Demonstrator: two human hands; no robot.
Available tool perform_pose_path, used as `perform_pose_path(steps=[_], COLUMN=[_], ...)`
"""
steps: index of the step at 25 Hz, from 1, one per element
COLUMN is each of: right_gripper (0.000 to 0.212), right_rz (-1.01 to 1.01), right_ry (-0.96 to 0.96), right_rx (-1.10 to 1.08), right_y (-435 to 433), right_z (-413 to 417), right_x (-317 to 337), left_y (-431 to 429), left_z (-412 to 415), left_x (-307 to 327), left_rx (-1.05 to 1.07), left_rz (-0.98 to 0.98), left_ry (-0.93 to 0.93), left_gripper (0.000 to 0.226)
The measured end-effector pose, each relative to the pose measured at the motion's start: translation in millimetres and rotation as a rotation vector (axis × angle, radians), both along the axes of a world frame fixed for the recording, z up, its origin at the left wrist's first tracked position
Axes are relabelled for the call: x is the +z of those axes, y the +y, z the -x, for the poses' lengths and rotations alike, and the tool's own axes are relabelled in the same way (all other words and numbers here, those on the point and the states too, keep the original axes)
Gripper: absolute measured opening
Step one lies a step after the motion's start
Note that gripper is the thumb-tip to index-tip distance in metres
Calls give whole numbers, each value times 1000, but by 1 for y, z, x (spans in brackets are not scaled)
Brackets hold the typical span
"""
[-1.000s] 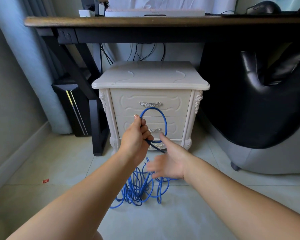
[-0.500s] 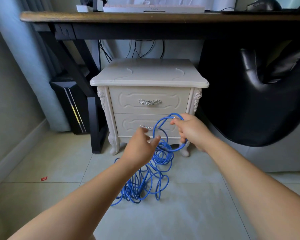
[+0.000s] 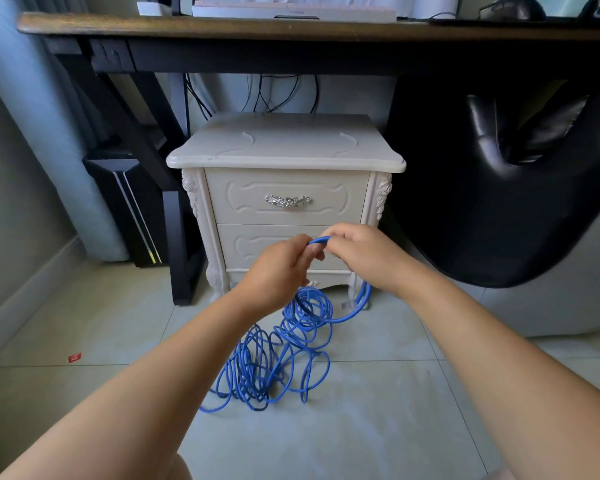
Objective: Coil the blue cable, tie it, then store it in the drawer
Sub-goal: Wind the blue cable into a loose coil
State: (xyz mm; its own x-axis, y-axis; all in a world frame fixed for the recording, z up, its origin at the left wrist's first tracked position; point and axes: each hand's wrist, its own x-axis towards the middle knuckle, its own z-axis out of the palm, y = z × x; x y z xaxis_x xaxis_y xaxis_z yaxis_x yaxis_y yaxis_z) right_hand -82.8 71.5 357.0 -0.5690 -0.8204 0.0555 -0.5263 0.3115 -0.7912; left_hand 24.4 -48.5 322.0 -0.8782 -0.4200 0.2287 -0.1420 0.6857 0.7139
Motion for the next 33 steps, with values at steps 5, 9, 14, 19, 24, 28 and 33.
perform_pose_path(steps=[5, 9, 14, 19, 24, 28, 33], right_gripper=[15, 20, 30, 38, 38, 38, 31], right_rz=[49, 231, 544, 661, 694, 704, 527], right_ry=[-304, -557, -1056, -1285, -1173, -1131, -356], right_rx=[82, -40, -105, -187, -289, -279, -242], right_y=[-5, -5, -13, -23, -25, -24, -25], right_z=[-9, -7, -6, -13, -15, -18, -31], right_x=[-15, -18, -19, -19, -17, -13, -18], left_y=[-2, -8, -6, -5, -4, 1, 3], left_z=[-7, -12, -23, -22, -24, -20, -18], left_x=[0, 3, 8, 12, 13, 10, 16], left_rx=[64, 223, 26, 15, 11, 148, 357], left_rz=[-87, -372, -959, -1142, -1122, -968, -532], left_ry=[24, 159, 178, 233, 225, 214, 250], left_gripper=[25, 30, 31, 34, 34, 29, 35])
